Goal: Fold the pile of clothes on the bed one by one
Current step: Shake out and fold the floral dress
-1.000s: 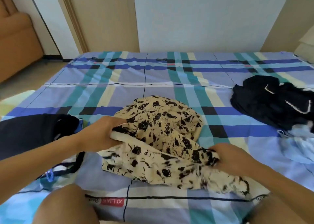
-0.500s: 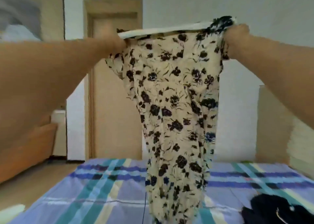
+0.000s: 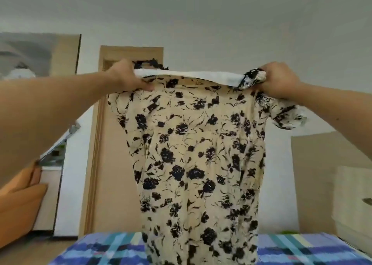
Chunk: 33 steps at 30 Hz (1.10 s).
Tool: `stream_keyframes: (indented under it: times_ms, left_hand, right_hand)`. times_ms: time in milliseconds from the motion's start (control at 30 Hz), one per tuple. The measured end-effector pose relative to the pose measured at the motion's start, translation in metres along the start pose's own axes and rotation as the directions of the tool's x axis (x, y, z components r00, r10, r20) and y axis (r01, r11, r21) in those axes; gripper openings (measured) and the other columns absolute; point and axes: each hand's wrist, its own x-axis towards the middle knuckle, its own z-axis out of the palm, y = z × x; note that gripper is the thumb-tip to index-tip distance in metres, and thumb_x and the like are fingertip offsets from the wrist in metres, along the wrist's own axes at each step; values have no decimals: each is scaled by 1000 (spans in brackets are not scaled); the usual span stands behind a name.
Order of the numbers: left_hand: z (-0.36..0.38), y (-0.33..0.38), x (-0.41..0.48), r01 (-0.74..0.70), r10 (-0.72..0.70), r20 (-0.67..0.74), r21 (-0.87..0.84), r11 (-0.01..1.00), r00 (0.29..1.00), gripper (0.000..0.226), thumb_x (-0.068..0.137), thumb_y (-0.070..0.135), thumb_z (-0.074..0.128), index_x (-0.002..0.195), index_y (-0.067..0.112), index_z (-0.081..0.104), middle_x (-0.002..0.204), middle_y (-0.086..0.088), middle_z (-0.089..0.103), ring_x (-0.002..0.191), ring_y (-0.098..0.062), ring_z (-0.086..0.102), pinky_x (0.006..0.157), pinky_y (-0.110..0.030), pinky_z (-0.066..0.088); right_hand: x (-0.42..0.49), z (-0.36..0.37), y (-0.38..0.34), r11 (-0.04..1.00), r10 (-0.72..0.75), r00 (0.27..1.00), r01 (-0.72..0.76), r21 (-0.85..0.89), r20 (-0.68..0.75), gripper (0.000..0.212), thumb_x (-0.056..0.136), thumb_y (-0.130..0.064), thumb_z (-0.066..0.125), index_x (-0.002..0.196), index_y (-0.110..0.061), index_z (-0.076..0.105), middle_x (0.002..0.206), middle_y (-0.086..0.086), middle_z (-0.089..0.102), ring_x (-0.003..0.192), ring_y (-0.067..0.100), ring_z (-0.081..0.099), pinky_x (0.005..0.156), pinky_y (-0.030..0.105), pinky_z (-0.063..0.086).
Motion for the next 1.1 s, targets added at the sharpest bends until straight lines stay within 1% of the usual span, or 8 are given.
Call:
stream_keyframes:
  times_ms: [133,267,433,500,667,867,1000,1100]
  left_hand:
    - [-17,10,7,81,-39,236,-173,982,971,61,61,46,90,97,10,56,87,-5,58,71,-18,53,64,-32,46]
    - [-24,8,-9,163,21,472,-345,924,881,68,68,61,78,115,13,64,110,-10,73,99,-30,70,94,-43,50]
    - [-7,-10,-21,304,-53,477,-467,830,877,41,87,44,62,112,10,64,87,-9,77,75,-24,73,66,-34,57]
    - [0,-21,-22,337,-140,469,-368,867,872,43,93,35,62,120,3,58,91,-16,76,75,-30,74,65,-38,57]
    - [20,-35,-31,356,-272,346,-210,910,898,36,96,22,64,119,-3,54,84,-16,64,44,-19,63,34,-24,47]
    - [41,-45,-44,360,-278,360,-185,914,891,37,91,20,69,115,-5,58,96,-15,63,76,-29,59,60,-33,55]
    - [50,-37,-58,349,-237,400,-235,907,885,26,93,17,65,110,-2,59,103,-18,65,87,-31,59,81,-40,53]
    - [56,-24,-69,294,-187,367,-262,919,911,15,95,16,63,100,3,58,92,-13,62,76,-24,58,71,-34,54]
  right_hand:
    - [15,1,4,996,74,990,-67,66,-118,14,86,-20,75,91,-9,68,82,10,66,79,29,62,62,32,45]
    - [4,10,0,941,188,978,-205,268,89,19,89,-18,75,103,-9,65,76,6,61,58,16,48,50,27,36]
    - [-31,24,6,882,148,963,-232,411,227,14,94,-5,65,107,-11,66,78,-5,67,83,33,63,72,38,59]
    - [-43,26,14,873,111,961,-217,436,255,18,94,3,59,95,-14,67,69,-9,68,69,15,65,51,15,50]
    - [-58,35,41,851,136,888,-332,407,440,28,89,19,43,72,0,55,49,5,55,38,11,46,36,19,32]
    - [-83,45,65,906,104,740,-347,244,664,28,83,22,53,76,-4,56,66,6,64,57,10,62,56,24,45]
    - [-97,63,84,961,191,775,-274,48,603,33,82,14,53,84,-12,74,79,2,76,79,18,68,73,29,52]
    - [-118,77,89,912,279,819,-389,127,502,31,90,9,44,75,-7,65,69,4,65,70,20,55,63,27,42]
